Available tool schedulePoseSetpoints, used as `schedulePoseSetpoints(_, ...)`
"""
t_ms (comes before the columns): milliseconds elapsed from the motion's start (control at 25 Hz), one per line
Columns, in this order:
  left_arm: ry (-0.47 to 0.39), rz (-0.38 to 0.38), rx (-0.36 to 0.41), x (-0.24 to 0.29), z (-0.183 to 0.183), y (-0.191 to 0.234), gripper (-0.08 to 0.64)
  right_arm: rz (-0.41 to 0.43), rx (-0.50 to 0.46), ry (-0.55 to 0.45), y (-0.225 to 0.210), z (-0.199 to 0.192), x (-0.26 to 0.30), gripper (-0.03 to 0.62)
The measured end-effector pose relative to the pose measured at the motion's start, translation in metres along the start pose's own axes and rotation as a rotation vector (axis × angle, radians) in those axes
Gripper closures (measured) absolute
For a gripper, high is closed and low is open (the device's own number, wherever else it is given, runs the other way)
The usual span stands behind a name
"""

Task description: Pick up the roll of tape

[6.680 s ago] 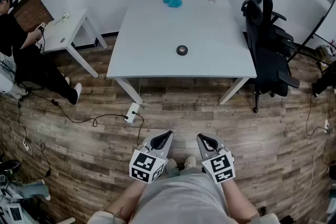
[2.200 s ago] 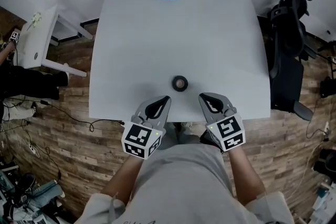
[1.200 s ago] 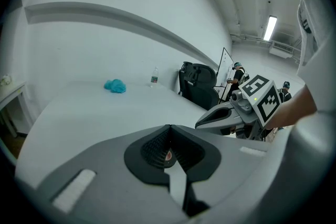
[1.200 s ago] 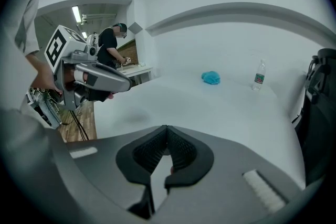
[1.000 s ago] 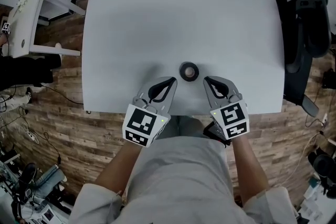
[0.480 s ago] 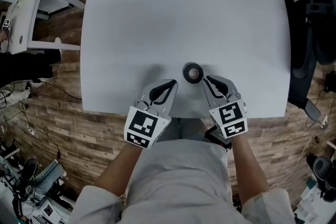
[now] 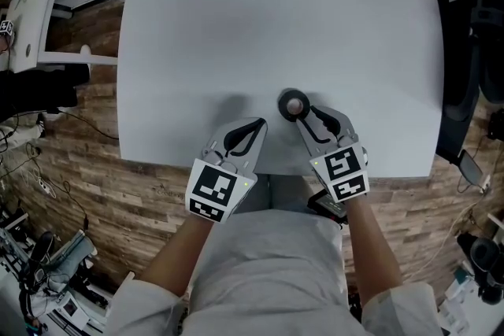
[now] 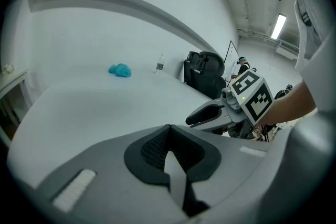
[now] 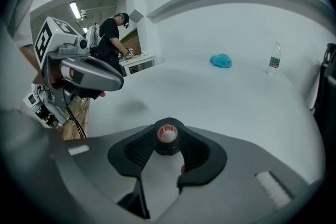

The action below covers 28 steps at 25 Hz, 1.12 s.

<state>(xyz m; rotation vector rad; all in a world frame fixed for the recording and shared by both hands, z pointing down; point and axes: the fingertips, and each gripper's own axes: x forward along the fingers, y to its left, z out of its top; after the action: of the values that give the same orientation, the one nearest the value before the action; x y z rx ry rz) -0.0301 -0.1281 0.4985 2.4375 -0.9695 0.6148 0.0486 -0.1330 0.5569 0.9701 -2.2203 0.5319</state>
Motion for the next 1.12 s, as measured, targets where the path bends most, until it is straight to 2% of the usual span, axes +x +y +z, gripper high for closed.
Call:
schedulePoseSetpoints(320,0.01,0.001,-0.016,0.001,-0.007,0.001,0.541,0.001,-0.012,0.058,0.003,-0.012,0.017,0.307)
schedulePoseSetpoints(440,0.014,0.002,-0.019,0.003,-0.01,0.001,0.541,0.007,-0.018,0.078,0.003,-0.018,0.023,0.273)
schedulePoseSetpoints(760,0.028,-0.001,-0.035,0.005,-0.017,0.007,0.541,-0.004,-0.016,0.114,0.0,-0.024,0.036,0.225)
schedulePoseSetpoints(1120,0.033,0.005,-0.047,0.006,-0.02,0.014,0.541,0.006,-0.023,0.138,0.002,-0.025,0.049,0.205)
